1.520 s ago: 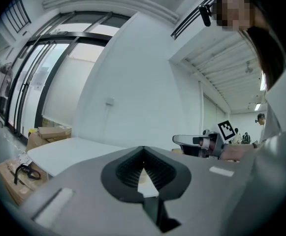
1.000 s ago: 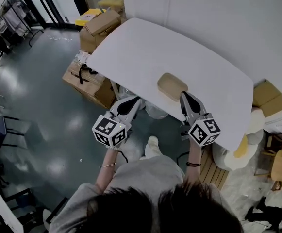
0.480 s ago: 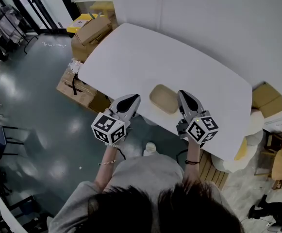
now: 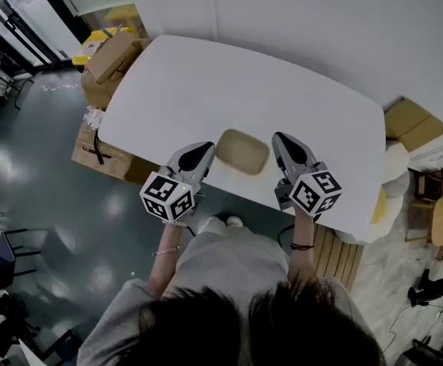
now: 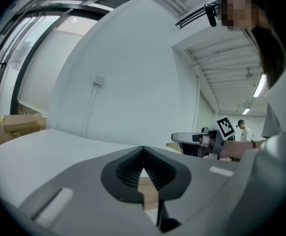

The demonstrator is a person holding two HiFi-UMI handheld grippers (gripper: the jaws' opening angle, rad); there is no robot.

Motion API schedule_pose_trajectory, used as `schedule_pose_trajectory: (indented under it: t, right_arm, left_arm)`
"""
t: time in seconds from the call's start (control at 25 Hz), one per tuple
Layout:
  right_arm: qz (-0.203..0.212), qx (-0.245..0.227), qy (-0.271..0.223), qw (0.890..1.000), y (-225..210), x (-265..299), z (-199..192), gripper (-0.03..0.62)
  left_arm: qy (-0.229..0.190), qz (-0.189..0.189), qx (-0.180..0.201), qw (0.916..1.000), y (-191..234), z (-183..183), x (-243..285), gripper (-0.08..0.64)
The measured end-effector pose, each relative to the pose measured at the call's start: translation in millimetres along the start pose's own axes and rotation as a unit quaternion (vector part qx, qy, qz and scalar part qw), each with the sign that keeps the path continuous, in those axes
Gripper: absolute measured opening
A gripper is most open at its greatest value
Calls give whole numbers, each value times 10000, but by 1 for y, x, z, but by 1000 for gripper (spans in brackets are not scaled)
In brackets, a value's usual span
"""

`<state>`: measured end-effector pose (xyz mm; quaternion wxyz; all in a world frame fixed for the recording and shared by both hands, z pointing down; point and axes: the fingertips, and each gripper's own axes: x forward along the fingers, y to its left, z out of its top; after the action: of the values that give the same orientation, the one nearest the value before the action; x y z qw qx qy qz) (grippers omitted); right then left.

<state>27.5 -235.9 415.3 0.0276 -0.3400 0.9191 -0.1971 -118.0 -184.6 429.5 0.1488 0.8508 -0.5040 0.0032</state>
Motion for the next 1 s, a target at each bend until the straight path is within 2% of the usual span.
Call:
schedule_pose_trajectory:
  t: [0.4,0.64,1.0]
  right_arm:
    - [-895,218,168,9956,-21,10,-20,12]
    - [-1648,489,350,9845,-34,5,-46,12]
    - [-2198,649,470,9723,-47,-9,-67,12]
  left_arm:
    - [618,-871,-50,9943,12,-19,38,-5]
    - [898,-1362,-42,9866,22,-30,51,-5]
    - [1190,-1896,-31,9746,21,-46,66,-5]
